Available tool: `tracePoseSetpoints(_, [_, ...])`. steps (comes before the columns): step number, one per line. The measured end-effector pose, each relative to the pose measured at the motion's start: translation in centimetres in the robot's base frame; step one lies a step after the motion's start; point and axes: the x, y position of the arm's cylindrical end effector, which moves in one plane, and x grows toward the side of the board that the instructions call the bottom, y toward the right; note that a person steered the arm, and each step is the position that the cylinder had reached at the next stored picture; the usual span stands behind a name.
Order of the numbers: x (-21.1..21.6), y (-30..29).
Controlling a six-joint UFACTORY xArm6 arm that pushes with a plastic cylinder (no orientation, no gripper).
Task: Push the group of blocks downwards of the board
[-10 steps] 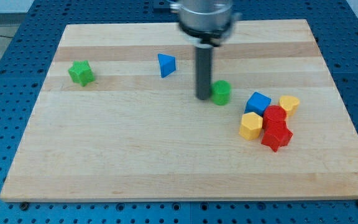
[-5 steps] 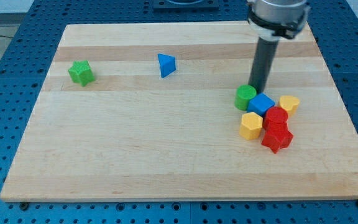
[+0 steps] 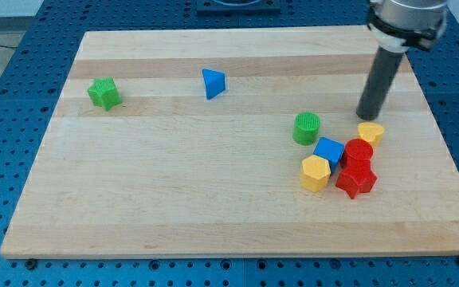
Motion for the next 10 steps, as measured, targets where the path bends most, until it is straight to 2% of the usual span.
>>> tracePoseSetpoints(2, [3.3, -4.2])
tracePoseSetpoints(3, [0.3, -3.8])
tracePoseSetpoints(4, [-3.0, -7.2])
tracePoseSetpoints(5, [-3.8, -13.1])
tracePoseSetpoints(6, [-1.6, -15.1])
tracePoseSetpoints(7, [1.0, -14.5])
tracePoseSetpoints(9, [-2.1, -13.1])
tracePoseSetpoints(10, [0.8, -8.8])
